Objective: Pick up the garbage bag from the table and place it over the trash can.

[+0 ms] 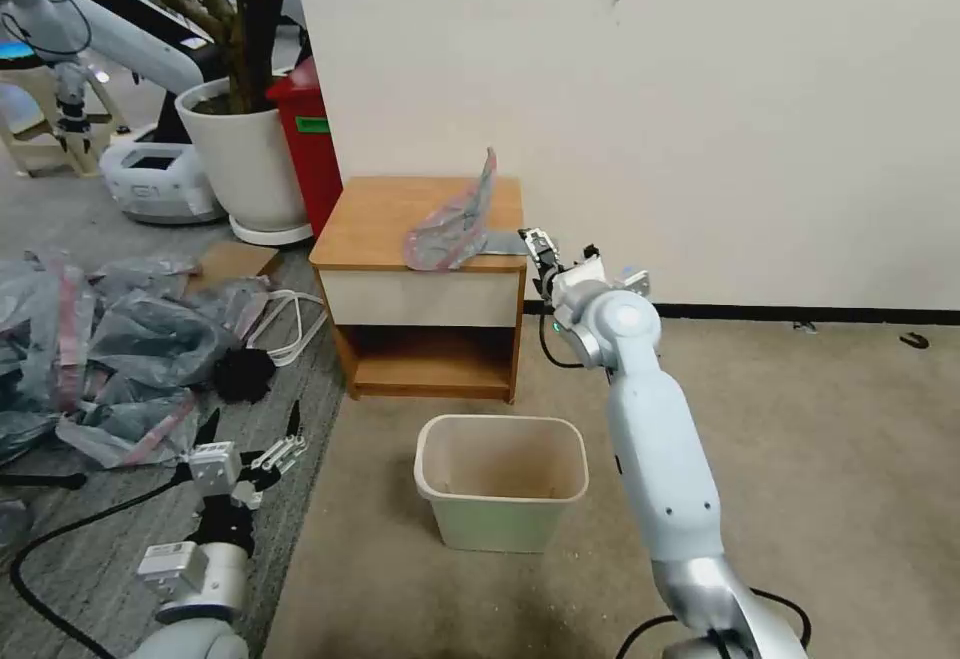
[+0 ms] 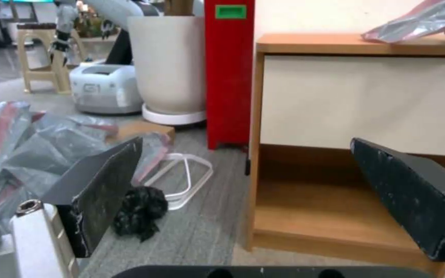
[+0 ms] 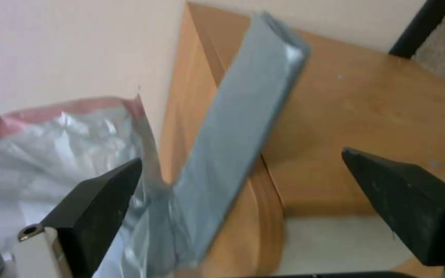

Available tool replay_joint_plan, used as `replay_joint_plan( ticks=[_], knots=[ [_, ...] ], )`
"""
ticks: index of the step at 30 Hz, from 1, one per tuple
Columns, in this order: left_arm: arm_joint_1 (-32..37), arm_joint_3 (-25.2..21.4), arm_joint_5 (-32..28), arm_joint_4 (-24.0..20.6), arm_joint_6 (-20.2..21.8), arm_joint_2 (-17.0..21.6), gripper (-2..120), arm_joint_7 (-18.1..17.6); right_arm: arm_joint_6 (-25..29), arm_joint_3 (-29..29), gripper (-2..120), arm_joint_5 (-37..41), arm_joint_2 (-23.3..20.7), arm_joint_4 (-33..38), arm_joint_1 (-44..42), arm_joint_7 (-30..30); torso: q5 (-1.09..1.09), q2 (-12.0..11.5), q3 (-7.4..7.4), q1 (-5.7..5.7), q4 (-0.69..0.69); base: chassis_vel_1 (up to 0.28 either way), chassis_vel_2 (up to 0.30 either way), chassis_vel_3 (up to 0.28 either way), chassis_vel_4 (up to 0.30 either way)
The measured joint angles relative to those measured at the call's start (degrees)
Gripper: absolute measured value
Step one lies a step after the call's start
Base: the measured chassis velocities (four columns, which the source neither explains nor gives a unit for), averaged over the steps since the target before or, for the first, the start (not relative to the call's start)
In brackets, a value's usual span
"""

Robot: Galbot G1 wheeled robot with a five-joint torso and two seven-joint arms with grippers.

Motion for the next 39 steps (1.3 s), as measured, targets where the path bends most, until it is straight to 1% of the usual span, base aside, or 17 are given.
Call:
replay_joint_plan(
  ticks=[11,15,17,19,21,22,24,25,26,29,30,33,34,35,39],
  knots=[
    [-0.25,0.01,0.87,0.91,-0.57,-0.54,100,-0.07,0.88,0.3,97,-1.32,-0.04,-2.79,1.83,-1.27,0.0,0.0,0.0,0.0,0.0,0.0,0.0,0.0,0.0],
    [-0.26,0.02,1.05,1.04,-0.64,-0.57,100,-0.1,0.88,0.39,93,-1.78,-0.05,-3.64,2.21,-1.58,0.0,0.0,0.0,0.0,0.0,0.0,0.0,0.0,0.0],
    [-0.2,0.03,1.22,1.14,-0.75,-0.6,100,-0.12,0.91,0.43,88,-2.2,-0.06,-4.35,2.66,-2.12,0.0,0.0,0.0,0.0,0.0,0.0,0.0,0.0,0.0],
    [-0.19,0.02,1.24,1.19,-0.78,-0.61,100,-0.12,0.94,0.45,87,-2.32,-0.06,-4.49,2.77,-2.22,0.0,0.0,0.0,0.0,0.0,0.0,0.0,0.0,0.0],
    [-0.17,0.01,1.41,1.43,-0.93,-0.64,100,-0.16,1.17,0.56,76,-2.83,-0.11,-5.17,3.23,-2.53,0.01,0.0,0.0,0.0,0.0,0.0,0.0,0.0,0.0],
    [-0.17,0.01,1.41,1.43,-0.93,-0.64,100,-0.16,1.17,0.56,76,-2.83,-0.11,-5.17,3.23,-2.53,0.01,0.0,0.0,0.0,0.0,0.0,0.0,0.0,0.0],
    [-0.17,0.0,1.46,1.51,-0.97,-0.64,100,-0.19,1.29,0.69,67,-3.08,-0.34,-5.28,3.37,-2.66,0.0,0.0,-0.01,0.0,0.0,0.0,0.0,0.0,0.0],
    [-0.19,0.0,1.48,1.53,-0.99,-0.62,100,-0.21,1.3,0.73,60,-3.12,-0.48,-5.28,3.37,-2.68,0.01,0.0,-0.01,0.0,0.0,0.0,0.0,0.0,0.0],
    [-0.19,0.0,1.48,1.53,-0.99,-0.62,100,-0.21,1.3,0.73,60,-3.12,-0.48,-5.28,3.37,-2.68,0.01,0.0,-0.01,0.0,0.0,0.0,0.0,0.0,0.0],
    [-0.3,0.01,1.66,1.7,-1.03,-0.56,100,-0.66,1.29,0.82,47,-3.16,-0.7,-5.24,3.37,-2.69,0.0,0.0,0.0,0.0,0.0,0.0,0.0,0.0,0.0],
    [-0.3,0.01,1.66,1.7,-1.03,-0.56,100,-0.66,1.29,0.82,47,-3.16,-0.7,-5.24,3.37,-2.69,0.0,0.0,0.0,0.0,0.0,0.0,0.0,0.0,0.0],
    [-0.43,0.23,1.95,1.9,-1.06,-0.63,100,-1.47,1.19,0.84,32,-3.18,-0.8,-5.0,3.07,-2.69,0.01,0.0,0.0,0.0,0.0,0.0,0.0,0.0,0.0],
    [-0.45,0.28,1.97,1.96,-1.08,-0.68,100,-1.55,1.15,0.85,29,-3.2,-0.84,-4.97,2.97,-2.69,0.0,0.0,0.0,0.0,0.0,0.0,0.0,0.0,0.0],
    [-0.45,0.28,1.97,1.96,-1.08,-0.68,100,-1.55,1.15,0.85,29,-3.2,-0.84,-4.97,2.97,-2.69,0.0,0.0,0.0,0.0,0.0,0.0,0.0,0.0,0.0],
    [-0.51,0.3,2.01,2.18,-1.15,-0.72,100,-1.61,0.98,0.78,9,-3.38,-1.09,-4.83,2.7,-2.86,0.0,0.0,-0.01,0.0,0.0,0.0,0.0,0.0,0.0]
  ],
)
